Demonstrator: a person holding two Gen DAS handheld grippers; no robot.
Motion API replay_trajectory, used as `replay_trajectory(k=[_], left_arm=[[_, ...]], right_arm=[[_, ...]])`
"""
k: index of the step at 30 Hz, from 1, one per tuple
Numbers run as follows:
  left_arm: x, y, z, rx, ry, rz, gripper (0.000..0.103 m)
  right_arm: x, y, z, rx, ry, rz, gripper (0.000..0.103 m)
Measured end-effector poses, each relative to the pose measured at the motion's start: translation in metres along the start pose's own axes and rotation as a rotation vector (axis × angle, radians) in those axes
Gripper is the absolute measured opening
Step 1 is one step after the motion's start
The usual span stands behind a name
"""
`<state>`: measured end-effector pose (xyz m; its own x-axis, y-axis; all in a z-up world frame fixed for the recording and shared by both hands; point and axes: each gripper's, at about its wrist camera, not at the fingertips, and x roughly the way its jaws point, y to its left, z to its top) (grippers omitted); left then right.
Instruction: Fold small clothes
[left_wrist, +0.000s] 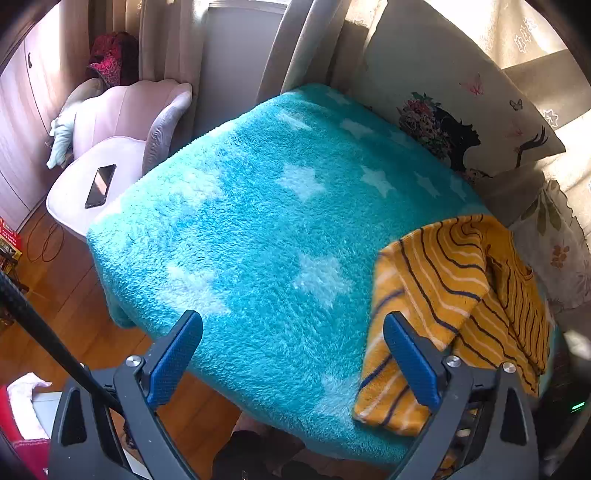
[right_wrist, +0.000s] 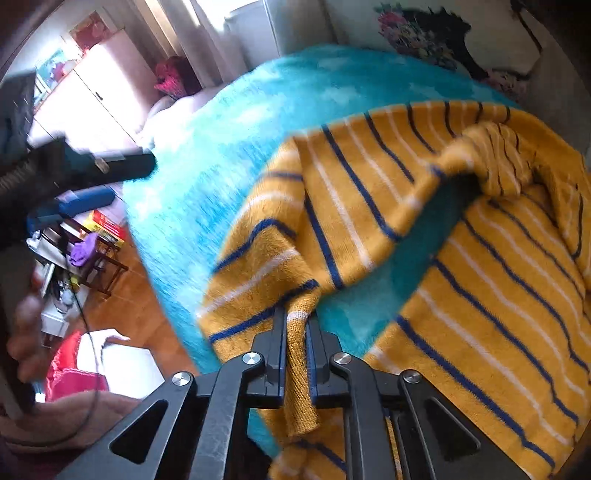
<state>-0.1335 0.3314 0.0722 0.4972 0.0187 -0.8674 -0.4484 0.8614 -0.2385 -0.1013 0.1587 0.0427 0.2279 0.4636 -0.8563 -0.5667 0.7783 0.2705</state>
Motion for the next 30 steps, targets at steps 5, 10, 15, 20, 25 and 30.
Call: replay_trajectory(k=[5, 10, 15, 20, 25, 30], left_arm=[[-0.005, -0.007, 0.003, 0.008, -0.017, -0.013, 0.098], [-0.008, -0.029, 0.000, 0.053, -0.021, -0.039, 0.098], [-0.010, -0.057, -0.010, 0.124, -0.013, -0.048, 0.098], [-0.005, -0.082, -0.024, 0.181, 0.019, -0.052, 0.098], [0.001, -0.102, -0.036, 0.239, 0.048, -0.059, 0.098], [0.014, -0.118, -0.046, 0.269, 0.107, -0.087, 0.098]], right_arm=[[-0.083, -0.020, 0.036, 0.055, -0.198, 0.004, 0.009], [-0.166, -0.093, 0.051, 0.212, -0.363, -0.071, 0.009], [-0.187, -0.229, 0.016, 0.453, -0.301, -0.326, 0.009], [-0.167, -0.338, -0.019, 0.495, -0.036, -0.802, 0.013], [-0.180, -0.343, -0.046, 0.578, -0.119, -0.722, 0.042], [-0.192, -0.339, -0.086, 0.630, -0.168, -0.670, 0.044]])
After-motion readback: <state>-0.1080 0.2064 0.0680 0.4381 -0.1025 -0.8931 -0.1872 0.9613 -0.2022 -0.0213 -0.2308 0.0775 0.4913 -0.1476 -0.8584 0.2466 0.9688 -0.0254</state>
